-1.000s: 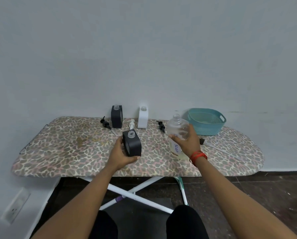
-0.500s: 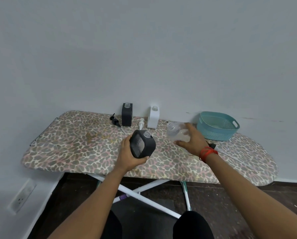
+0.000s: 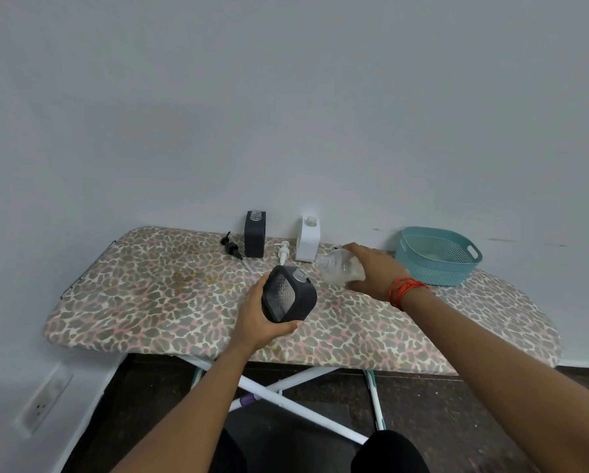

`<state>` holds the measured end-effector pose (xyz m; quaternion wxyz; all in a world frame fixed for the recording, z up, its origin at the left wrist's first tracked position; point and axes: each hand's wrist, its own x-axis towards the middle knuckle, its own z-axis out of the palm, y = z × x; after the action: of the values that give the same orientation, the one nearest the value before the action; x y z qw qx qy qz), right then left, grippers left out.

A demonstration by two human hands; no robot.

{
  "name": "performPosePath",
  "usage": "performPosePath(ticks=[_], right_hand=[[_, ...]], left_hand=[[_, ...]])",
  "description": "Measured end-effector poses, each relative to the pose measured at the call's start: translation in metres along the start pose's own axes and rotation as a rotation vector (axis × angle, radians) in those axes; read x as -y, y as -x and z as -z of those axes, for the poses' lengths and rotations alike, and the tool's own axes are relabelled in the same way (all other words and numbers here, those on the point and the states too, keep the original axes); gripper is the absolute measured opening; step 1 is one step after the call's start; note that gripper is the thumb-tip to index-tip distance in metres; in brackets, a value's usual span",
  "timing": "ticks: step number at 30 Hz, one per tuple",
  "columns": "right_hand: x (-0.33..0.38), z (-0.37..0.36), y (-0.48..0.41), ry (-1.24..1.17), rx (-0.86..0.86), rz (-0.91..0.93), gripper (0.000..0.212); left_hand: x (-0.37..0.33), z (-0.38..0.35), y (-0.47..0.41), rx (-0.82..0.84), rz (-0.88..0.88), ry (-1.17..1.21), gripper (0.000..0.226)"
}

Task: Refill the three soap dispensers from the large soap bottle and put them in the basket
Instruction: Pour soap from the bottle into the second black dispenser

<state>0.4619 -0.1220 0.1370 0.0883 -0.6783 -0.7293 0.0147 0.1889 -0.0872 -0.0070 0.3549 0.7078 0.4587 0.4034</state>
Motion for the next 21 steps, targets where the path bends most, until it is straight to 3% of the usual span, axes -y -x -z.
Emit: performPosePath(ticks=[21], right_hand=[[0.017, -0.013, -0.012, 0.139, -0.003, 0.059, 0.071]], left_hand=[[0.000, -0.001, 0.000, -0.002, 0.006, 0.049, 0.120]])
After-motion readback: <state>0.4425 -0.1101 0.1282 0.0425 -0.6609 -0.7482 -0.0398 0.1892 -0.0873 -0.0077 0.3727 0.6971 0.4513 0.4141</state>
